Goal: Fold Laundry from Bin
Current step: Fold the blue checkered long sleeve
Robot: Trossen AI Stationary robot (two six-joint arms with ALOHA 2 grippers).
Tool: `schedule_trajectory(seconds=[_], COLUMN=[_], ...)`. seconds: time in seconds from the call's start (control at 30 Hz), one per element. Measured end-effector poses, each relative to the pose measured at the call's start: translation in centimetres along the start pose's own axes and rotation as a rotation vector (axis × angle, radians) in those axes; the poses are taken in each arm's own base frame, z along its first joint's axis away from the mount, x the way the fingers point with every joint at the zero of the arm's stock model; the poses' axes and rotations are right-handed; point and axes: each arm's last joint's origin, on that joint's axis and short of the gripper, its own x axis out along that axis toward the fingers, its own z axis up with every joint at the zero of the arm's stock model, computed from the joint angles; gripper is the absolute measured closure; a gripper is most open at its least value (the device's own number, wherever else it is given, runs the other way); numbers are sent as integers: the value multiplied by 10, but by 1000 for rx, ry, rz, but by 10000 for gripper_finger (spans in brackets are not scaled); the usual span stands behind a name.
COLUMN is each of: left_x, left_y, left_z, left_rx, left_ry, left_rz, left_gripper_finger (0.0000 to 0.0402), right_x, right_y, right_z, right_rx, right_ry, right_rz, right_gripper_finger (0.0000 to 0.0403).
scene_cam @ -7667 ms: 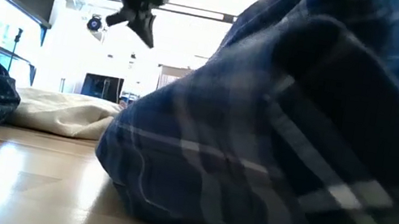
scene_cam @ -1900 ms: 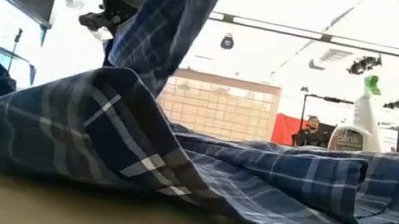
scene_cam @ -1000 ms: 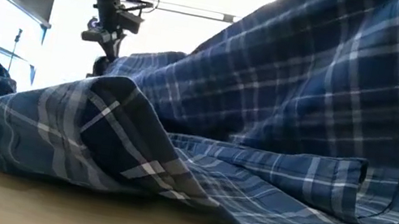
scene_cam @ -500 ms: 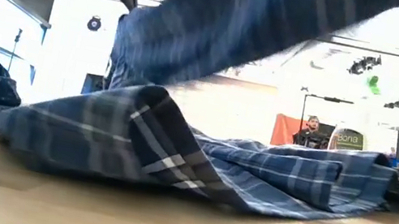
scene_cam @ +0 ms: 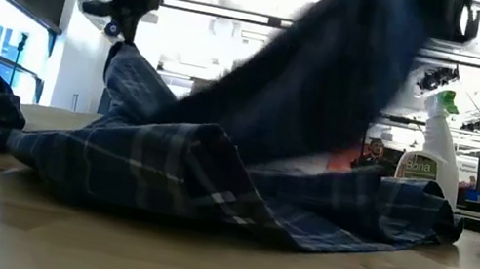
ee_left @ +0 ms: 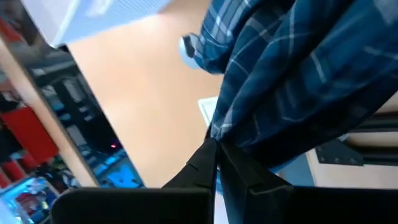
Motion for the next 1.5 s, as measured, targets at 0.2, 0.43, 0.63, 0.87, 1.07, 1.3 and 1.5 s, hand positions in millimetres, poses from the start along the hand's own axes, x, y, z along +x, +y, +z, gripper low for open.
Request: schedule_trajectory(seconds=[0.2, 0.43, 0.63, 0.87, 1.07, 1.3, 1.5], left_x=[21, 48, 60, 69, 71, 71, 66], left_y=[7, 11, 11, 11, 11, 14, 18], left_z=[1, 3, 7, 8, 8, 9, 7], left_rx=[-37, -65, -56, -52, -51, -110, -190], left_ry=[51, 121, 134, 137, 136, 133, 170], left_rz=[3, -31, -52, -74, -77, -44, 18], left_gripper_finger=[401, 401, 401, 401, 401, 401, 397], right_x=[2, 21, -16, 32, 36, 37, 35], right_y=[-35, -65, -20, -108, -136, -135, -83], right_z=[8, 29, 50, 9, -27, -40, -21], right_rx=[62, 204, -192, 354, 555, 539, 155], right_ry=[68, -98, -471, -143, 11, 171, 134], right_rz=[-170, 269, 811, 165, 27, 5, 213], right_gripper_finger=[403, 403, 403, 403, 402, 337, 267])
